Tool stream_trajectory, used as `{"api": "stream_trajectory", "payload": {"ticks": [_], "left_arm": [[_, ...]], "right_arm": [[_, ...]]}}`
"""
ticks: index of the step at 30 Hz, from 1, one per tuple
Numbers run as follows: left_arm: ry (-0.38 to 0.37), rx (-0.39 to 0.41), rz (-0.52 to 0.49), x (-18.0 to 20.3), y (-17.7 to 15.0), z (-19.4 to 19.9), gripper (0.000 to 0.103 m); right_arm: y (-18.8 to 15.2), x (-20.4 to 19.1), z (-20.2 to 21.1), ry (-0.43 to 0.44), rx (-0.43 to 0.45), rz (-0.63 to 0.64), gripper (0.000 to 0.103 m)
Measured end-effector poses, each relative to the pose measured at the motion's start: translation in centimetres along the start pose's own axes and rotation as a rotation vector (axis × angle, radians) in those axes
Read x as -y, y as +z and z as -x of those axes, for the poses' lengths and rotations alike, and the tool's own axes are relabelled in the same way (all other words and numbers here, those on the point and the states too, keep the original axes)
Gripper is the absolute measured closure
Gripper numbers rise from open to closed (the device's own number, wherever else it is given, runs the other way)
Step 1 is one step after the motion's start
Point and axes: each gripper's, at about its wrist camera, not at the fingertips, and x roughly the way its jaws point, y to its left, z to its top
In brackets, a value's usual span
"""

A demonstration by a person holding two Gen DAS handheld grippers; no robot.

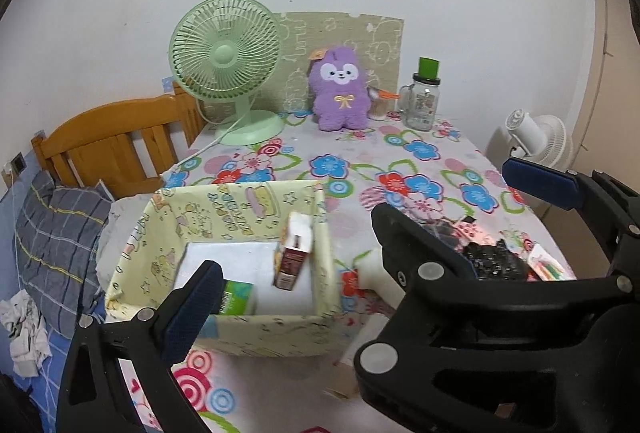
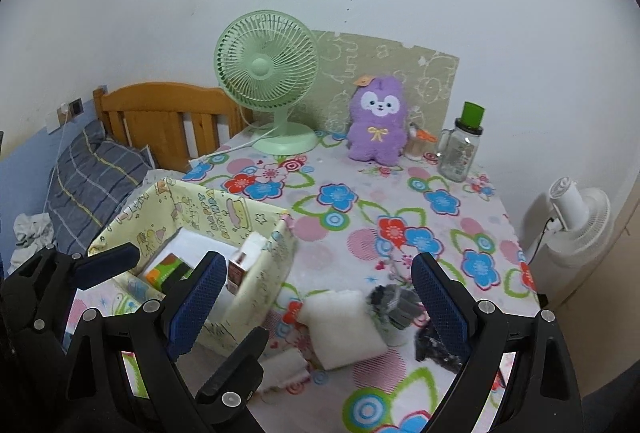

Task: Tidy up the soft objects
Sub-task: 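Withdraw both grippers from the box back over the table, then move the left gripper to the black plastic bag while the right approaches the candle card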

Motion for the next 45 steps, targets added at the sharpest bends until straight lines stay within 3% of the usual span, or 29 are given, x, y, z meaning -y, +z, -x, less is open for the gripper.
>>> {"api": "stream_trajectory", "payload": {"ticks": [11, 17, 28, 45], "left_arm": [[-0.036, 0.008, 0.006, 3.4, -0.8, 1.4, 0.001], [-0.014, 0.042, -0.035, 5.9, -1.4, 2.6, 0.001], [-0.062, 0.067, -0.059, 9.5, -2.1, 3.6, 0.0], [-0.119, 0.055, -0.094, 13.7, -2.8, 2.1, 0.001]], "right_arm": [[-1.7, 3.0, 2.9, -0.006, 0.021, -0.009, 0.007], [-2.8, 4.8, 4.2, 0.01, 0.027, -0.033, 0.007], [-4.7, 7.8, 7.0, -0.04, 0.06, -0.026, 0.007], [-6.7, 11.8, 7.1, -0.073, 0.047, -0.045, 0.007]]}}
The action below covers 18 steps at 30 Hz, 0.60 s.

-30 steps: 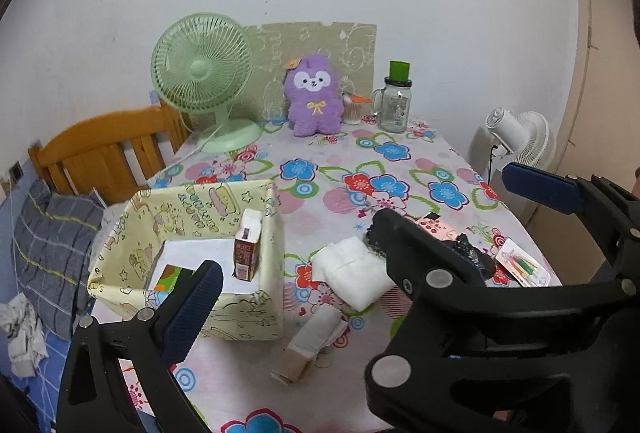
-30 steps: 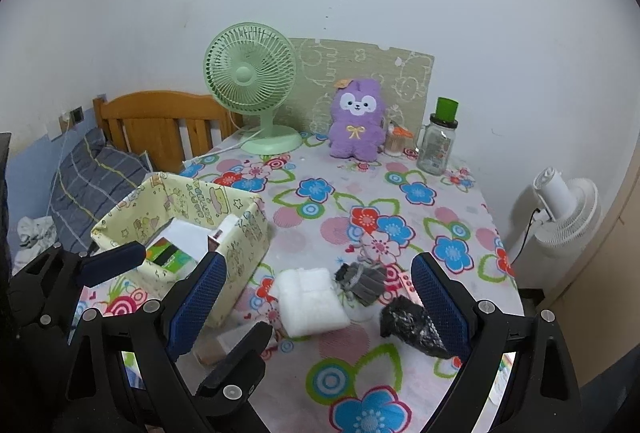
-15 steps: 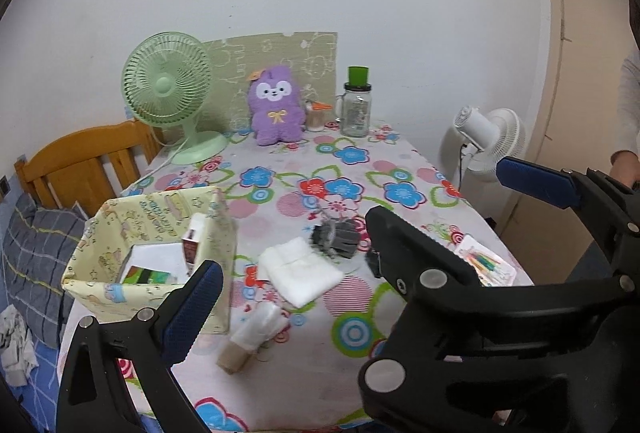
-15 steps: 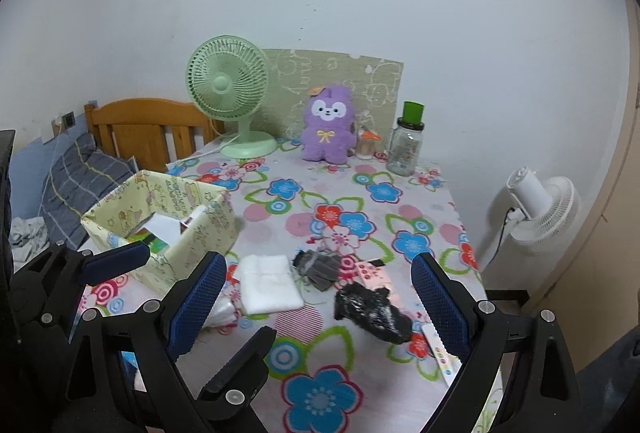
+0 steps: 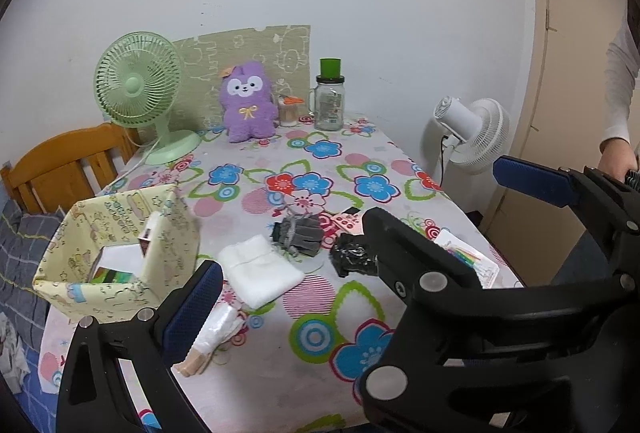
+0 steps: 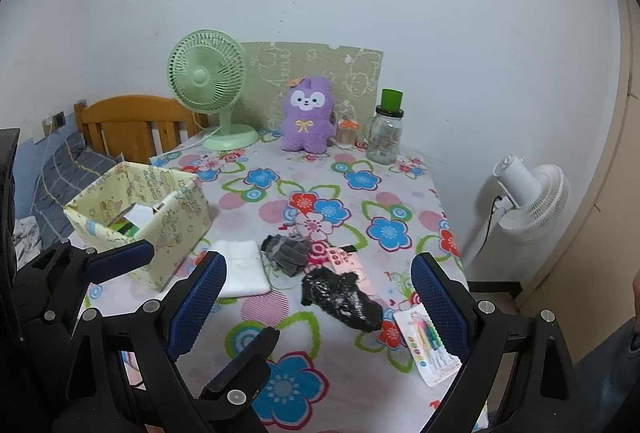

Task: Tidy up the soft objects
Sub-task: 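Move the left gripper to the black plastic bag while the right approaches the candle card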

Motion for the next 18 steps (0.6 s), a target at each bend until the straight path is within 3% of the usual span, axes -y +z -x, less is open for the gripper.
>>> {"api": "stream_trajectory", "payload": {"ticks": [18], "left_arm": [[-0.042, -0.071, -0.013, 3.1, -0.8, -5.6, 0.0]], "right_arm": [[-2.8, 4.6, -4.5, 0.009, -0.061, -0.046, 0.007]]}}
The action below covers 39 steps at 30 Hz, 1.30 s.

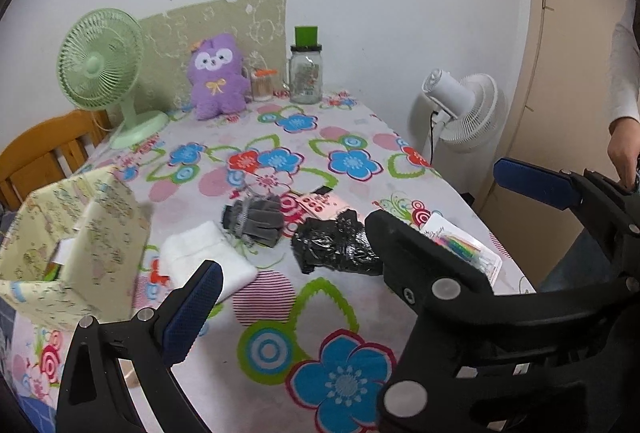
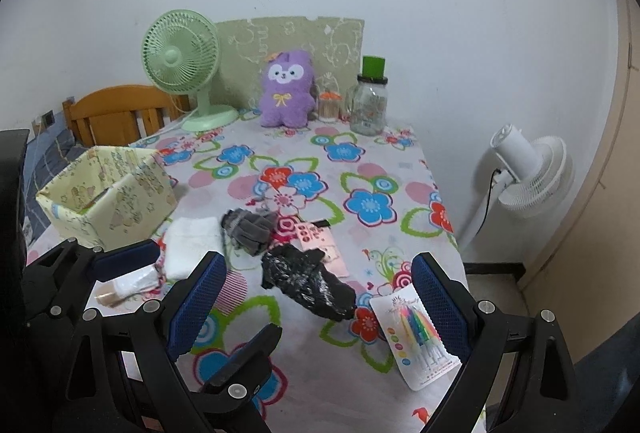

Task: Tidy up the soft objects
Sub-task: 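Move the left gripper to the black plastic bag while the right approaches the candle card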

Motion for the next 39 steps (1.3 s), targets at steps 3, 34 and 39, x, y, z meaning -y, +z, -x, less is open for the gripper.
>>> {"api": "stream_trajectory", "payload": {"ticks": [3, 34, 39], "left_arm": [[0.003, -0.002, 0.003, 0.2, -0.1, -1.2, 0.001], [-0.041, -0.187, -0.059, 3.9, -2.3, -10.5, 0.001], [-0.028, -0.182, -0.084, 4.3, -2.3, -10.4, 0.001]], "right_arm": [[-0.5, 0.8, -1.0, -0.001, -0.006, -0.005, 0.007], [-6.1, 9.5, -9.5, -0.109, -0.202, -0.069, 0.008], [-6.4, 10.1, -10.2, -0.069, -0.231, -0.101, 0.008]]}}
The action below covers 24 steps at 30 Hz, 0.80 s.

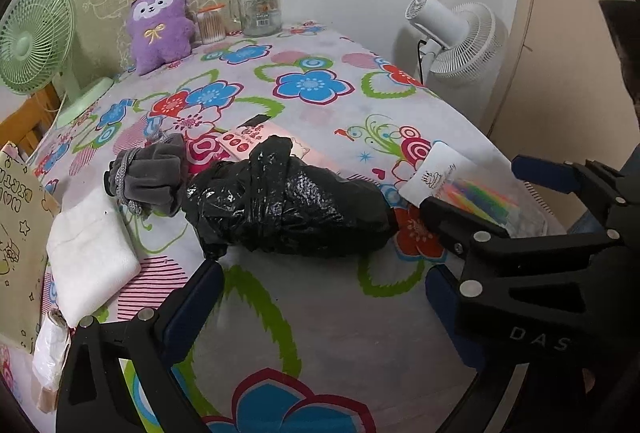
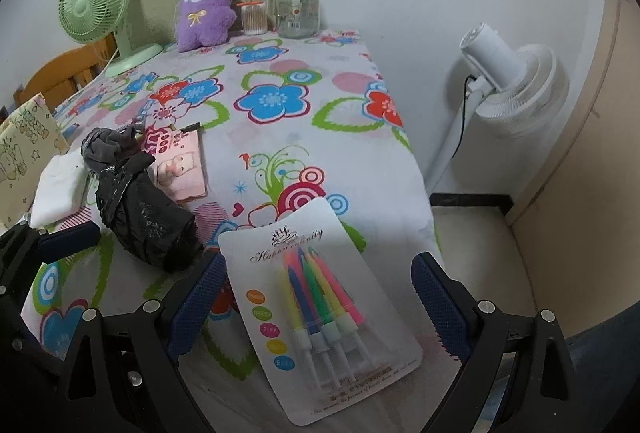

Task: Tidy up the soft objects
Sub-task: 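Move the left gripper to the black plastic bag while the right approaches the candle card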

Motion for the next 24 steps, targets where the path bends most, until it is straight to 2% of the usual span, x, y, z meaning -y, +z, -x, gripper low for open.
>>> {"api": "stream_trajectory", "payload": {"ticks": [8, 13, 24], "left_arm": [[0.002, 0.007, -0.008, 0.0, -0.1, 0.1, 0.0], [0.001, 0.007, -0.008, 0.0, -0.2, 0.2, 0.001], [0.005, 0.01, 0.002, -0.3, -0.2, 0.4, 0.001]], "right_arm": [[-0.2, -0.1, -0.1, 0.046, -0.021, 0.003, 0.008], [-0.2, -0.3, -0.2, 0.046, -0.03, -0.001, 0.021], [0.0, -0.8, 0.6, 0.035, -0.008, 0.005, 0.028]]}}
